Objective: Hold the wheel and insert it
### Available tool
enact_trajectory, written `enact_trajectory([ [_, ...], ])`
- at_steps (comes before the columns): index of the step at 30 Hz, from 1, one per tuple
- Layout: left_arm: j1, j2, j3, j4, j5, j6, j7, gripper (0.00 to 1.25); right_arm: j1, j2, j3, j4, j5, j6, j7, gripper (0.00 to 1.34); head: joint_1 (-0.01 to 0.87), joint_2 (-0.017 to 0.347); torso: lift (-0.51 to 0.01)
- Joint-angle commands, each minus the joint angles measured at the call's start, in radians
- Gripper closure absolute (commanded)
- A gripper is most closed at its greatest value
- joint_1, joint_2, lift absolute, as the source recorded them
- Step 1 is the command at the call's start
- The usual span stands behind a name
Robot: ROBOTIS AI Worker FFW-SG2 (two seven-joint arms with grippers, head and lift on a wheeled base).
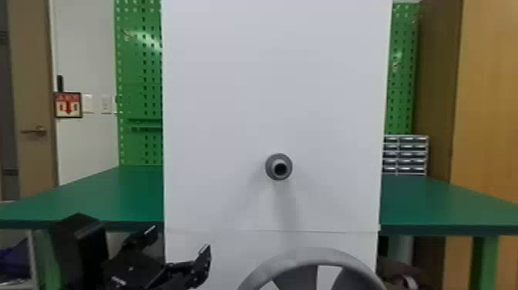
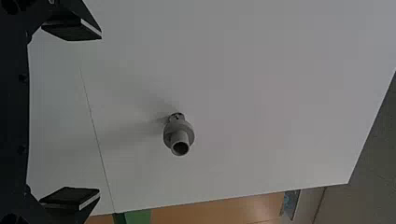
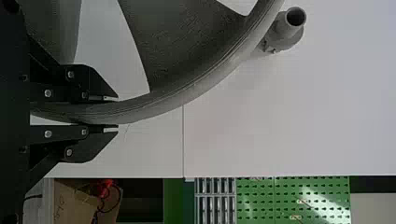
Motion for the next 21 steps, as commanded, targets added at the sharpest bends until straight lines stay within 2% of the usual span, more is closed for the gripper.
enact_trajectory([
  [1, -0.004, 0.000, -0.005, 0.002, 0.001, 0.000, -0.001, 0.10, -0.014, 0.000, -0.005, -0.041, 0.000, 0.072, 0.000, 1.20, 0.097, 0.015, -0.442],
  [6, -0.006, 0.002, -0.006, 0.003, 0.001, 0.000, 0.001, 0.10, -0.040, 0.010, -0.012, -0.091, 0.002, 0.174, 0.000, 1.20, 0.097, 0.015, -0.442],
  [21, -0.007, 0.002, -0.008, 0.008, 0.006, 0.000, -0.001, 0.10, -0.083, 0.020, -0.022, -0.142, -0.009, 0.267, 0.000, 1.20, 0.097, 0.015, -0.442],
])
